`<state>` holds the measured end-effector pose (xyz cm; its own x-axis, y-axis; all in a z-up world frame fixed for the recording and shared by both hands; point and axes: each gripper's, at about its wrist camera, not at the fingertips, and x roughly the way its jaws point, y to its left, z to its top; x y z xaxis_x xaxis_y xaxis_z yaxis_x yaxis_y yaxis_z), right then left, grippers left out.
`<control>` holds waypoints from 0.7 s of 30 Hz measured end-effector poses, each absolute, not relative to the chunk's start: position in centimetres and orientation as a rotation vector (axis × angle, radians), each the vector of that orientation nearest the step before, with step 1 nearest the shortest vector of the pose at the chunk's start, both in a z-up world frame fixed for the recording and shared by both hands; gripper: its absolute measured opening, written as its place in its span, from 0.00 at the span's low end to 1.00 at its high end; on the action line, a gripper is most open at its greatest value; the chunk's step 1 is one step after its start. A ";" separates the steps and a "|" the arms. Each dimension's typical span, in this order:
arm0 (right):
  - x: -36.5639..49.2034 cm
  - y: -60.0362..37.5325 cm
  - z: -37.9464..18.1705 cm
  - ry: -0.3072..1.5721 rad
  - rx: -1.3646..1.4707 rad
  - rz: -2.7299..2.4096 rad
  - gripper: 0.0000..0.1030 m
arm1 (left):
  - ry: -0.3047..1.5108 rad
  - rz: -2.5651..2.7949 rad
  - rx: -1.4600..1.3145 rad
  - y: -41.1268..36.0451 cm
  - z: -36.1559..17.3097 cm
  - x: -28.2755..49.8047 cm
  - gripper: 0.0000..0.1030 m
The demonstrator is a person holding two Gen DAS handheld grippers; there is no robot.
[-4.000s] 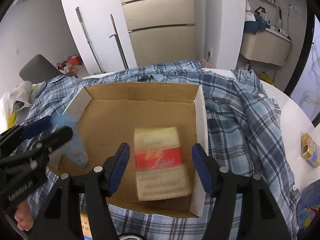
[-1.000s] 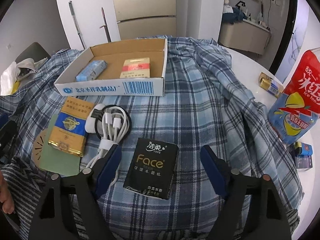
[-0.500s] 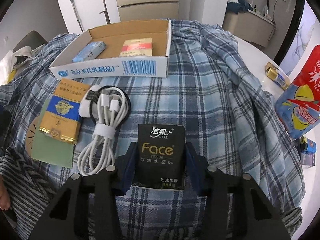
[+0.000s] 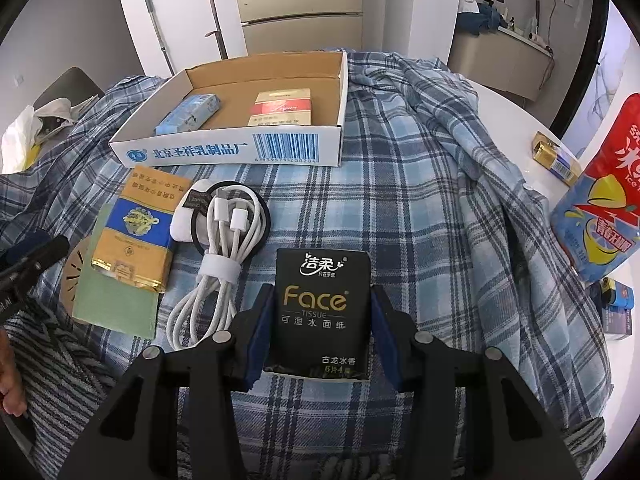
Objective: Organize soft objects
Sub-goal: 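Grasp the tan perforated disc with the left tool while the right tool holds the tissue pack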
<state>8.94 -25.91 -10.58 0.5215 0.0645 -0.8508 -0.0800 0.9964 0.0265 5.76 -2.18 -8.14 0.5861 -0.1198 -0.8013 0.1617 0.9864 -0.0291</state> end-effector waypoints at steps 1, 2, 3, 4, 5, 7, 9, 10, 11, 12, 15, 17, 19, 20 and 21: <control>8.9 -25.9 -10.6 1.018 -0.015 0.087 0.44 | 0.949 -0.186 0.077 -2.8 -8.5 5.8 0.63; 8.9 -25.9 -10.5 1.017 -0.013 0.088 0.44 | 0.963 -0.194 0.108 -3.4 -8.8 5.8 0.62; 8.9 -25.9 -10.6 1.017 -0.013 0.089 0.44 | 0.965 -0.197 0.136 -4.0 -8.9 5.8 0.61; 8.9 -26.0 -10.6 1.017 -0.012 0.091 0.44 | 0.957 -0.215 0.145 -4.2 -8.8 5.6 0.61; 8.9 -26.0 -10.6 1.017 -0.011 0.093 0.44 | 0.948 -0.244 0.138 -4.3 -8.6 5.4 0.61; 8.9 -26.0 -10.5 1.015 -0.009 0.098 0.44 | 0.938 -0.300 0.124 -4.5 -8.4 5.1 0.61; 8.9 -26.0 -10.5 1.014 -0.010 0.100 0.44 | 0.942 -0.320 0.132 -4.9 -8.4 5.1 0.61; 8.9 -26.0 -10.5 1.013 -0.011 0.102 0.44 | 0.944 -0.327 0.137 -5.1 -8.5 5.1 0.63; 8.9 -25.9 -10.5 1.012 -0.013 0.104 0.44 | 0.949 -0.336 0.140 -5.3 -8.6 5.2 0.67; 8.8 -25.9 -10.5 1.011 -0.015 0.105 0.44 | 0.955 -0.343 0.141 -5.4 -8.7 5.2 0.69; 8.8 -25.9 -10.5 1.011 -0.015 0.111 0.44 | 0.967 -0.341 0.147 -5.5 -8.8 5.5 0.70; 8.8 -25.9 -10.5 1.009 -0.013 0.117 0.44 | 0.961 -0.329 0.147 -5.4 -8.7 5.4 0.71; 8.7 -25.9 -10.4 1.005 -0.012 0.118 0.44 | 0.945 -0.266 0.159 -5.2 -8.7 5.4 0.74; 8.7 -25.9 -10.4 1.004 -0.013 0.118 0.44 | 0.943 -0.249 0.160 -5.1 -8.7 5.5 0.76; 8.6 -25.9 -10.4 1.005 -0.014 0.121 0.44 | 0.947 -0.253 0.158 -5.0 -8.7 5.6 0.77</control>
